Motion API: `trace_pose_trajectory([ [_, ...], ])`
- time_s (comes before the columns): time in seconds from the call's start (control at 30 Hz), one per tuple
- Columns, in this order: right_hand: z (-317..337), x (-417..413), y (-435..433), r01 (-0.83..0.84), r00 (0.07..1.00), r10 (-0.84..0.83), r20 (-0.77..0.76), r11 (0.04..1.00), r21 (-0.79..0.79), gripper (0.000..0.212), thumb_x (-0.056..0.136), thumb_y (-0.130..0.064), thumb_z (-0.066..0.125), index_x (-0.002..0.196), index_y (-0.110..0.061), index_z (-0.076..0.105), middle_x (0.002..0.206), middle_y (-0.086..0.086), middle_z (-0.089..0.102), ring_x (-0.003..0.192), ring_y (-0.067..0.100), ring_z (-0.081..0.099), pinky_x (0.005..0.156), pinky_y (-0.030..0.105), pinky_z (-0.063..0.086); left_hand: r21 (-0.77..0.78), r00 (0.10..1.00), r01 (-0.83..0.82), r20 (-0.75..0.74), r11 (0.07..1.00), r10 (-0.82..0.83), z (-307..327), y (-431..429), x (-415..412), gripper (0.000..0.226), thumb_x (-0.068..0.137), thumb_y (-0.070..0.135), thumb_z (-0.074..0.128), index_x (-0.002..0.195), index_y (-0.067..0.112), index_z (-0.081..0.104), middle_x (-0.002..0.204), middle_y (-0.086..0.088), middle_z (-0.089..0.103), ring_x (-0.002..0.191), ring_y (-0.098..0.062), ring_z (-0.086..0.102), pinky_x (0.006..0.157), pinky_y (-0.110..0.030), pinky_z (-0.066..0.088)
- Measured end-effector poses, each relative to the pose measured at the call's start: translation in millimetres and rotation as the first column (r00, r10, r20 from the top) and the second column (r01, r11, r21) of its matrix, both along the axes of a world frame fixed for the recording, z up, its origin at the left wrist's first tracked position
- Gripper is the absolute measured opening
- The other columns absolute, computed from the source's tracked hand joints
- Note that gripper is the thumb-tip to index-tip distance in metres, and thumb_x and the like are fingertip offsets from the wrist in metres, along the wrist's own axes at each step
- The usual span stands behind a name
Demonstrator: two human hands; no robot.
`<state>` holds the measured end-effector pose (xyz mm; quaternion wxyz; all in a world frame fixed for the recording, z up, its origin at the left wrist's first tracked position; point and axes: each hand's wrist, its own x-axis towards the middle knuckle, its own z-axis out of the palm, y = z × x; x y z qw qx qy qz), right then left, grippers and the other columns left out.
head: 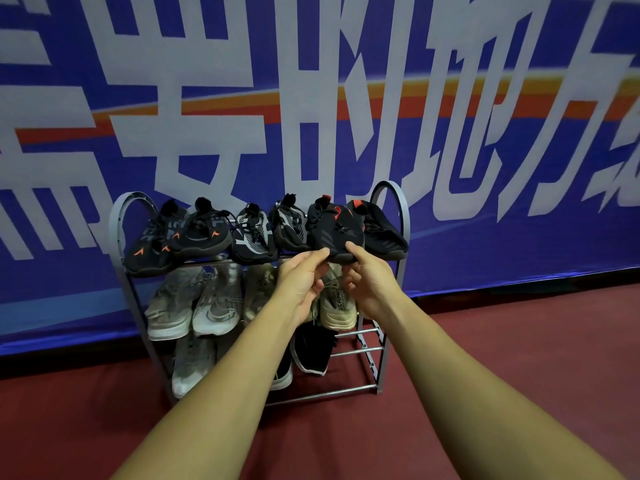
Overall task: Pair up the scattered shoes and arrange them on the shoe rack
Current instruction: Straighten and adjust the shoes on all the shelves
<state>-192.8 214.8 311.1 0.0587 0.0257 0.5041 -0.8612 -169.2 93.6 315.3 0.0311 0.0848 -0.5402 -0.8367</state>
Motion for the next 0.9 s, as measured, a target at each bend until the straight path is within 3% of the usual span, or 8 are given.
trace_pose_trajectory([
  [0.13,-3,-9,5,-0.038,0.999,0.037,-0.021,0.999,-0.038,0.019,0.093,-0.030,0.069,0.092,-0.012,0.062,0.058,-0.004,0.051,0.046,0.006,0.038,0.044,0.018,0.036,0.008,0.999,-0.025,0.021,1.000,0.025,-1,4,-8,0.004,0.089,0.019,0.072,0.089,0.019,0.068,0.078,0.005,0.068,0.073,-0.006,0.060,0.056,-0.018,0.035],
  [0.33,-4,-23,8,-0.051,0.999,0.050,-0.020,0.996,-0.073,0.023,0.094,-0.031,0.068,0.095,-0.009,0.066,0.064,-0.001,0.049,0.049,0.006,0.038,0.045,0.017,0.038,0.109,0.994,-0.077,0.085,0.991,0.068,-7,13,-18,0.010,0.084,0.024,0.077,0.092,0.020,0.071,0.097,-0.002,0.073,0.086,-0.011,0.065,0.060,-0.021,0.037],
  [0.5,-6,-31,4,-0.031,0.999,0.032,0.014,0.997,-0.077,0.029,0.092,-0.029,0.070,0.109,-0.008,0.063,0.075,0.001,0.055,0.057,0.007,0.042,0.053,0.018,0.037,0.121,0.990,-0.020,0.138,0.992,0.003,-11,16,-23,0.012,0.084,0.029,0.077,0.089,0.021,0.070,0.090,0.003,0.076,0.077,-0.008,0.064,0.059,-0.021,0.038],
  [0.73,1,-35,-3,0.071,0.994,-0.058,0.094,0.988,-0.137,0.030,0.085,-0.033,0.078,0.093,-0.005,0.069,0.074,0.004,0.063,0.054,0.010,0.052,0.055,0.021,0.046,0.142,0.992,0.030,0.114,0.989,-0.047,-7,22,-28,0.018,0.082,0.029,0.078,0.095,0.019,0.072,0.093,0.001,0.077,0.068,-0.006,0.064,0.059,-0.020,0.043],
  [0.9,-2,-34,-8,0.079,0.995,-0.069,0.072,0.986,-0.144,0.037,0.084,-0.044,0.076,0.089,-0.008,0.072,0.073,0.003,0.070,0.055,0.010,0.061,0.054,0.023,0.049,0.208,0.994,-0.022,0.111,0.978,-0.001,0,28,-32,0.020,0.082,0.026,0.079,0.096,0.013,0.073,0.098,-0.005,0.074,0.067,-0.007,0.060,0.057,-0.018,0.042],
])
